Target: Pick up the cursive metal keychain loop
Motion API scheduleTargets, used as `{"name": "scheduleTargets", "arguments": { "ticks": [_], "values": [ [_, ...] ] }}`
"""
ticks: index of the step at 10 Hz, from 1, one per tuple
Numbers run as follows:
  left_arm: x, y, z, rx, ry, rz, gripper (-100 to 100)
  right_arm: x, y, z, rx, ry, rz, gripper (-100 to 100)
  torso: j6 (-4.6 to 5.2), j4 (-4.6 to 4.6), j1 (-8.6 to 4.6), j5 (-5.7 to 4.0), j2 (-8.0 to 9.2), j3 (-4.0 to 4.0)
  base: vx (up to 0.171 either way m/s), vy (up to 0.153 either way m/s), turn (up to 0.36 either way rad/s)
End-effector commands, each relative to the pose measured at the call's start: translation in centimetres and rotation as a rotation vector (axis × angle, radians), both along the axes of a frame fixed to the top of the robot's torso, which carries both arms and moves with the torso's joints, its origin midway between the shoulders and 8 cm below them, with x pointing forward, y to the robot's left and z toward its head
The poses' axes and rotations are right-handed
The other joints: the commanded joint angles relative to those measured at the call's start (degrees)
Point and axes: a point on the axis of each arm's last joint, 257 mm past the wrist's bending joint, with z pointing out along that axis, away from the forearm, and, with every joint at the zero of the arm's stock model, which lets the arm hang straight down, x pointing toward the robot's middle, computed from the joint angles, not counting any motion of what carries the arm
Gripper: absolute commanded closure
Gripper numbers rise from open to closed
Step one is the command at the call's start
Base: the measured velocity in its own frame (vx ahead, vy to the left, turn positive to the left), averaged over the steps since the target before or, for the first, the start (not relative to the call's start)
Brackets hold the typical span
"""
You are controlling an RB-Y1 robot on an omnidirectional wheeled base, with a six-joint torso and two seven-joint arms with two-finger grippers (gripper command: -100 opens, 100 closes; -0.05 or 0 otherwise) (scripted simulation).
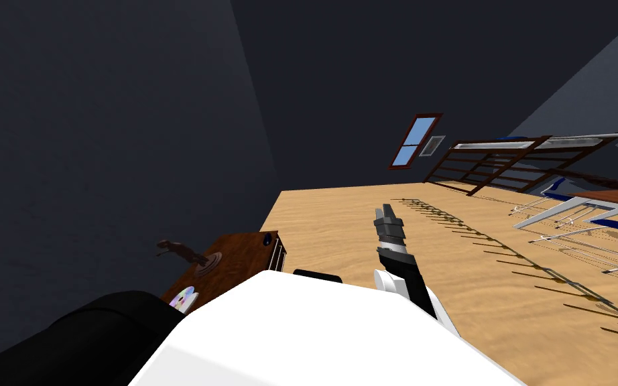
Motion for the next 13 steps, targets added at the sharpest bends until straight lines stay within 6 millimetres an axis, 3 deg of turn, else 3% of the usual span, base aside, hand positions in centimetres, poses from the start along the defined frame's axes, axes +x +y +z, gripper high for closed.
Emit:
{"name": "scheduleTargets", "arguments": {
  "ticks": [1, 2, 6, 8, 9, 10, 13],
  "values": [
    [-2.5, -0.4, -0.6, -0.033, 0.053, -0.004, -100, 0.0, 0.0, 0.0, 0.000, 0.000, 0.000, 0, 0.00, 0.00, 0.00, 0.00, 0.00, 0.00, 0.076, 0.026, -0.103],
    [-2.5, -0.4, -0.6, -0.033, 0.053, -0.004, -100, 0.0, 0.0, 0.0, 0.000, 0.000, 0.000, 0, 0.01, 0.01, -0.01, -0.01, 0.01, 0.01, 0.066, 0.029, -0.037],
    [-8.8, -2.4, -1.5, -0.124, 0.181, -0.011, -100, 0.0, 0.0, 0.0, 0.000, 0.000, 0.000, 0, 0.01, -0.01, 0.08, 0.01, -0.10, -0.05, 0.099, 0.042, -0.091],
    [-8.3, -2.4, -1.4, -0.121, 0.176, -0.009, -100, 0.0, 0.0, 0.0, 0.000, 0.000, 0.000, 0, 0.00, -0.01, -0.01, 0.00, -0.02, -0.01, 0.043, 0.020, -0.019],
    [-8.4, -2.4, -1.5, -0.122, 0.177, -0.011, 0, 0.0, 0.0, 0.0, 0.000, 0.000, 0.000, 0, 0.00, 0.03, -0.09, -0.02, 0.15, 0.08, 0.006, 0.003, 0.000],
    [-7.5, -3.4, -2.6, -0.124, 0.177, -0.006, -100, 0.0, 0.0, 0.0, 0.000, 0.000, 0.000, 0, -0.01, 0.05, -0.13, -0.03, 0.23, 0.13, -0.036, 0.042, -0.022],
    [-6.4, -4.8, -3.9, -0.126, 0.176, -0.002, -100, 0.0, 0.0, 0.0, 0.000, 0.000, 0.000, 0, 0.00, 0.11, 0.10, 0.03, 0.50, 0.29, -0.059, 0.064, -0.021]
  ]
}}
